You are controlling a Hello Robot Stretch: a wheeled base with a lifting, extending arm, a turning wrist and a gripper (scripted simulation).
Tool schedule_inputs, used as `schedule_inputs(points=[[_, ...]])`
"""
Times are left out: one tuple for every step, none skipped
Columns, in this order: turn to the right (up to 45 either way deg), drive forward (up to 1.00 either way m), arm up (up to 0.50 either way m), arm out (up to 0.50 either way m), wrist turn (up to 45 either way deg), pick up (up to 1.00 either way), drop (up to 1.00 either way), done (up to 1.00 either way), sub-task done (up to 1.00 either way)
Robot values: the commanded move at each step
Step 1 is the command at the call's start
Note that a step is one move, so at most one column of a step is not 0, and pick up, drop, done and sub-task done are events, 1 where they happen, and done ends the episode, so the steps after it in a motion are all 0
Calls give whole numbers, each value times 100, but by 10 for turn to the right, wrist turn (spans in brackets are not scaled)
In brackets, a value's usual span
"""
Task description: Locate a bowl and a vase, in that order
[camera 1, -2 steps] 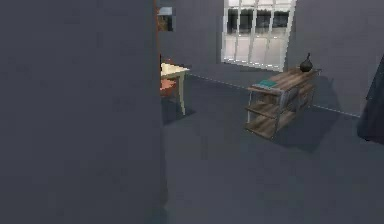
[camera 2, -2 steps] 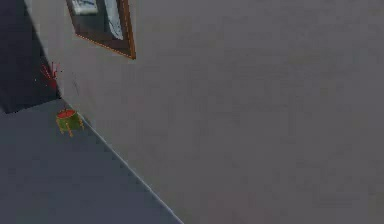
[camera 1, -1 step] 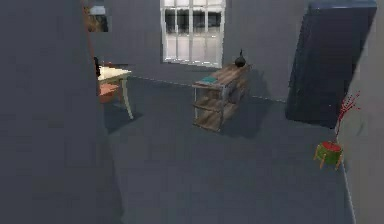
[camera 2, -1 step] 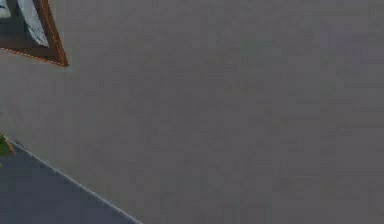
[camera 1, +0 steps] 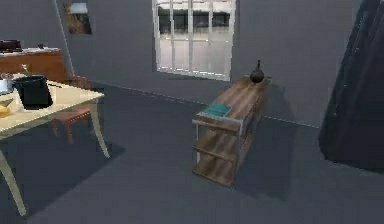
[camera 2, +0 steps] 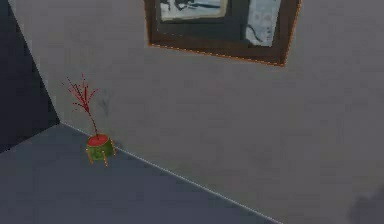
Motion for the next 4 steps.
schedule_inputs(points=[[-60,0,0,0,0,0,0,0,0],[0,15,0,0,0,0,0,0,0],[-90,0,0,0,0,0,0,0,0],[0,100,0,0,0,0,0,0,0]])
